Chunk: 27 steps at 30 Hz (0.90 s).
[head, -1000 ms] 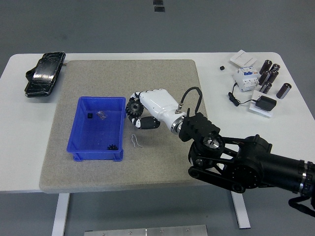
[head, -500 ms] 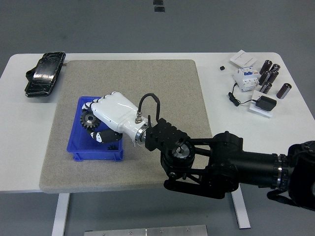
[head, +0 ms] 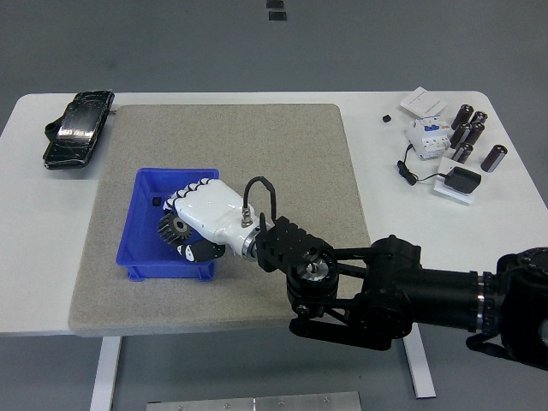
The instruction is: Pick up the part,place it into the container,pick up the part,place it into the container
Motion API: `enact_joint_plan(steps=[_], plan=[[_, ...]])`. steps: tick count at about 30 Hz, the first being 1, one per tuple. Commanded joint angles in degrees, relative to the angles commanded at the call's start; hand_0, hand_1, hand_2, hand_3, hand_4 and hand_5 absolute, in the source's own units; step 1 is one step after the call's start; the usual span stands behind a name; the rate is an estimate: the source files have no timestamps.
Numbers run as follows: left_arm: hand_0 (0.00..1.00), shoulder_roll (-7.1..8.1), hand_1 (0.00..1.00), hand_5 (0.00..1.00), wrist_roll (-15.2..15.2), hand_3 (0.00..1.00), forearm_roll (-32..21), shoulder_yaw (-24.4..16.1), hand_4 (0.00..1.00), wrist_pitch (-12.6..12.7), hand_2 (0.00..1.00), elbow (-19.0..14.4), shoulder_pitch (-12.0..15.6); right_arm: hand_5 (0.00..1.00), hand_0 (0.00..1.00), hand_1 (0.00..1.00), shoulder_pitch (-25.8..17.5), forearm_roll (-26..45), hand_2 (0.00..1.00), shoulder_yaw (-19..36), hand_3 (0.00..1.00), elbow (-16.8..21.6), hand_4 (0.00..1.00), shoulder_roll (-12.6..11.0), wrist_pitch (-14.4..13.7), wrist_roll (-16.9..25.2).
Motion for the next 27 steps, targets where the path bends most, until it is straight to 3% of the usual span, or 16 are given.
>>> enact_joint_plan(steps=[12,13,18,19,27], plan=[[0.68,0.01,0.636,0.295,0.08,0.587,0.08,-0.05,0.652,-0.03,0.613,-0.03,0.05,0.359,0.815,0.858,-0.61,2.35,0.855,2.89,0.763,0.19,0.574,0.0,-0.98,1.05],[0.68,0.01,0.635,0.294,0.05,0.586,0.02,-0.01,0.65,-0.03,0.612,-0.02,0.02,0.363,0.828,0.877,-0.66,2.5,0.916,3.01,0.905,0.16,0.627,0.0,-0.96,1.19],[0.68,0.0,0.635,0.294,0.0,0.586,-0.06,0.07,0.65,-0.04,0.612,-0.01,-0.03,0.363,0.828,0.877,-0.78,2.76,0.916,3.27,0.905,0.16,0.627,0.0,-0.56,1.58],[0.681,0.0,0.635,0.295,0.02,0.584,-0.02,0.03,0.647,-0.04,0.611,-0.01,-0.02,0.441,0.835,0.89,-0.79,2.81,0.955,3.32,0.941,0.17,0.802,0.0,-0.52,1.63],[0.681,0.0,0.635,0.292,0.14,0.585,0.16,-0.17,0.641,-0.02,0.61,-0.04,0.05,0.455,0.836,0.892,-1.34,3.97,0.96,4.68,0.949,0.66,0.84,-0.01,-0.94,2.1]])
